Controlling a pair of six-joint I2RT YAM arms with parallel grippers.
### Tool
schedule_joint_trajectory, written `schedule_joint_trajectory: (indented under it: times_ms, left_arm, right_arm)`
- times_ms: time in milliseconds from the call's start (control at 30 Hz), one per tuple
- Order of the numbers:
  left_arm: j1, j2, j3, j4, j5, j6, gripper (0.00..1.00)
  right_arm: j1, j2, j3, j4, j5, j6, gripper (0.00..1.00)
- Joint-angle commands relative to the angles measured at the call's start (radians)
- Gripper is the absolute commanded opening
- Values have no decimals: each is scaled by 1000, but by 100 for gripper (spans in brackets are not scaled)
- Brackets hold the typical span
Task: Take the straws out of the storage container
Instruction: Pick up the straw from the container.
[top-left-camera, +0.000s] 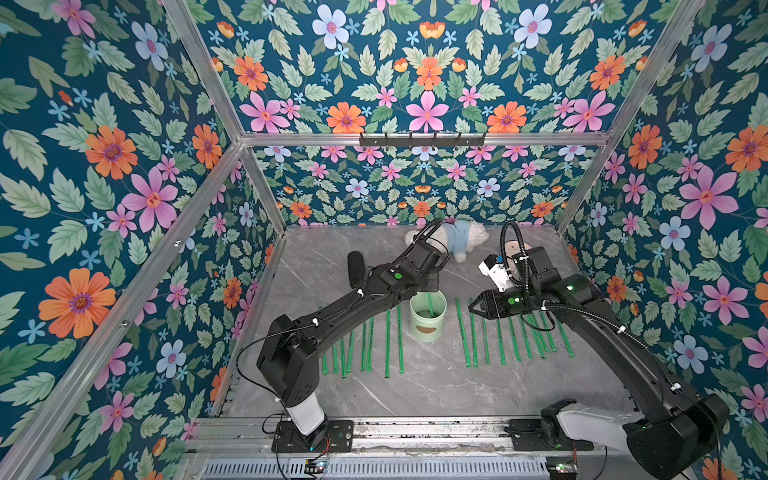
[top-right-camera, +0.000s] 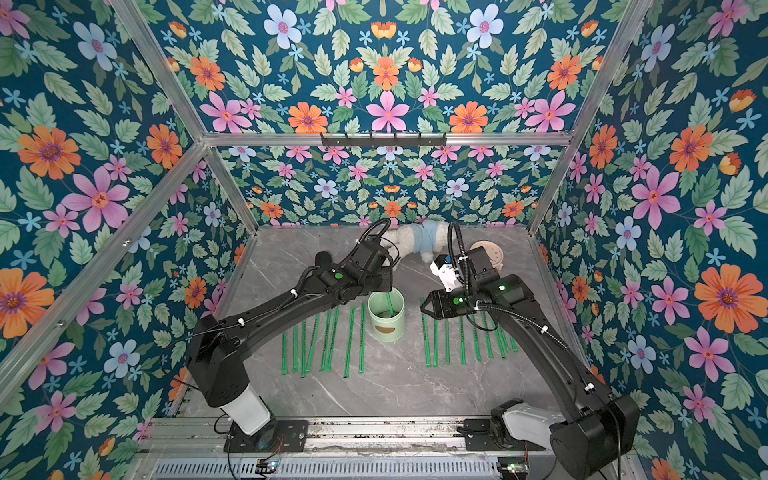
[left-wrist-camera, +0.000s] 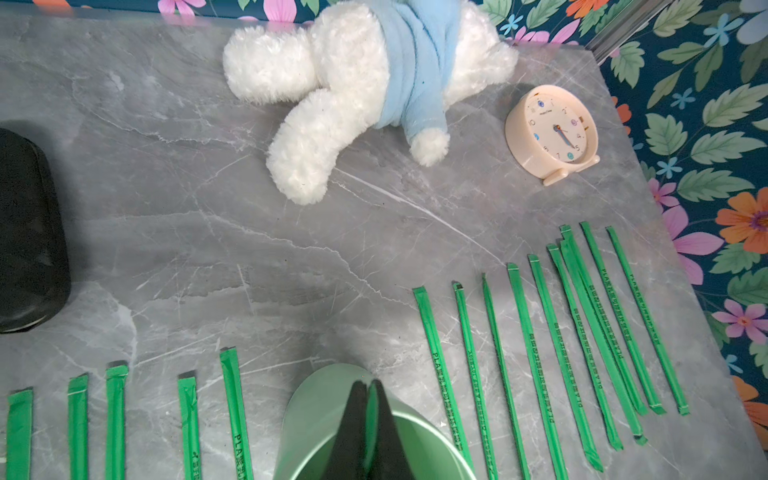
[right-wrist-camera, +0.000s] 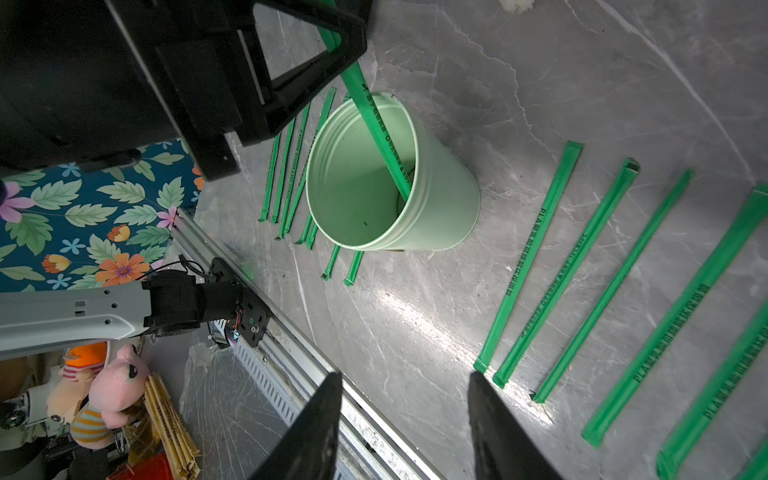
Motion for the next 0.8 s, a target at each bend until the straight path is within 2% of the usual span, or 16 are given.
schedule_joint_trajectory:
  times_ms: [0,467,767]
  left_arm:
    - [-2,-9,15,-20,-13,5,3]
    - [-6,-42,59,-84,-36,14,0]
    - [-6,-76,165,-193,-102,50,0]
  right_arm:
    - [0,-8,-3,9,1,-4,51]
    - [-5,-21,-13,18,-3,0,50]
    - [-8,-24,-9,19,-8,0,50]
